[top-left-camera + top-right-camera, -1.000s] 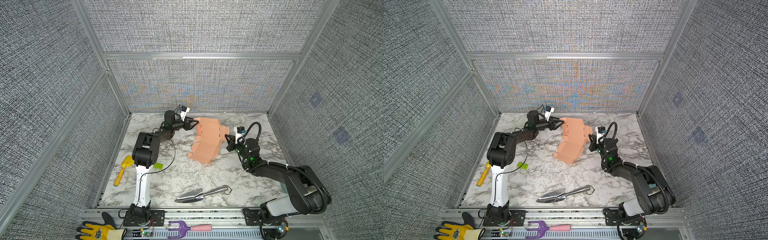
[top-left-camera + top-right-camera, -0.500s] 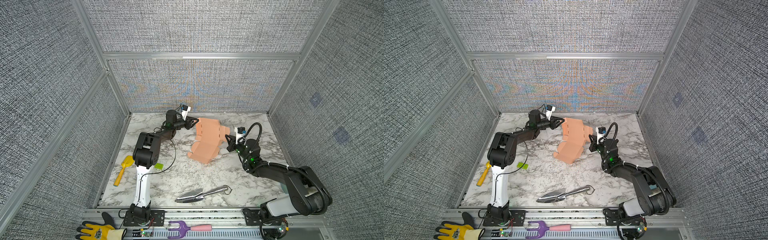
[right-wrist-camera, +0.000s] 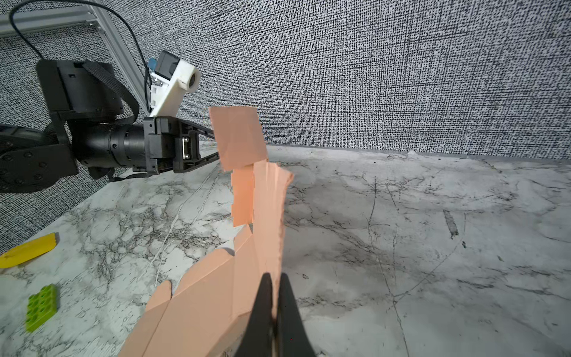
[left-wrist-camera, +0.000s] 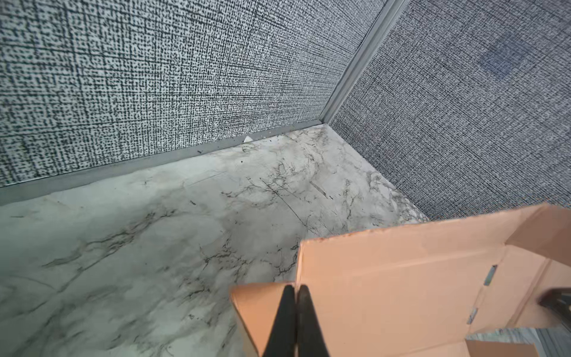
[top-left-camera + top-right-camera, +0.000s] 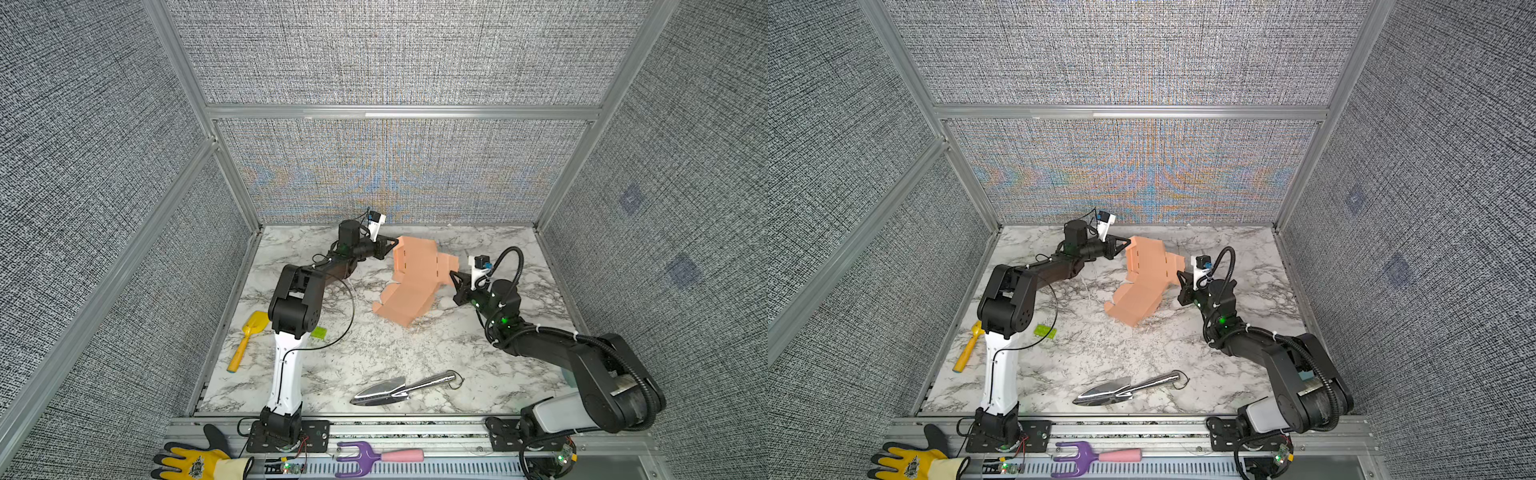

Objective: Fold the paper box

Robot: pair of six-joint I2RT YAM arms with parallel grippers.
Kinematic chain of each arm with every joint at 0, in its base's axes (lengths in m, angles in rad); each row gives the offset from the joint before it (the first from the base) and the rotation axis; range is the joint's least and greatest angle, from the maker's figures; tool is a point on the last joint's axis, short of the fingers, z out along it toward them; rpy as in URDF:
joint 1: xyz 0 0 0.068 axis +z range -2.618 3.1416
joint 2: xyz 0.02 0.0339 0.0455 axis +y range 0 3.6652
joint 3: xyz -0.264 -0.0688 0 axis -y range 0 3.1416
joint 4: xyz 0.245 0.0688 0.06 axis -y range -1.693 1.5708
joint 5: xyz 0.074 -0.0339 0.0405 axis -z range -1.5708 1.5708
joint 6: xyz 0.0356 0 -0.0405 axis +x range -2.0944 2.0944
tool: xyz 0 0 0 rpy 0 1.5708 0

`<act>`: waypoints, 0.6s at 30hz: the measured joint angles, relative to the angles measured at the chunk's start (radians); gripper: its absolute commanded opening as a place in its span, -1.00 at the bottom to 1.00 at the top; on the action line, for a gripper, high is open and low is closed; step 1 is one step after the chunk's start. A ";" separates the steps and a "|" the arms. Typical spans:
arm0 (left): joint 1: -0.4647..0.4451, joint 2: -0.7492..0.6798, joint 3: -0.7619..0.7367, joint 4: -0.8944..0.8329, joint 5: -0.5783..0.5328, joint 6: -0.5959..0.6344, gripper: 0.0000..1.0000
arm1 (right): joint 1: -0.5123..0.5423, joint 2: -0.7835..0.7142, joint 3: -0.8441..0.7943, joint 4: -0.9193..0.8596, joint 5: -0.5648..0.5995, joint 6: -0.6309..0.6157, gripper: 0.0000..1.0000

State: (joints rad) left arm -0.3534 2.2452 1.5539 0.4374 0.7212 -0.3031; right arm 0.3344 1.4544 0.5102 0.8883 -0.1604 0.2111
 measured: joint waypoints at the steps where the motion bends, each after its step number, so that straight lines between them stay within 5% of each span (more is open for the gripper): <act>1: -0.005 -0.011 -0.007 -0.005 -0.019 0.000 -1.00 | 0.000 0.000 0.000 0.000 0.005 0.001 -1.00; 10: -0.042 -0.163 -0.174 -0.018 -0.231 -0.017 -1.00 | 0.018 0.053 0.019 0.027 0.095 0.027 -1.00; 18: -0.052 -0.281 -0.344 0.034 -0.436 -0.045 -1.00 | 0.028 0.087 0.076 -0.027 0.180 0.052 -0.26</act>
State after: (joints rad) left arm -0.4053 1.9640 1.2098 0.4713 0.2852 -0.3477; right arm 0.3622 1.5417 0.5861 0.8612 0.0200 0.2630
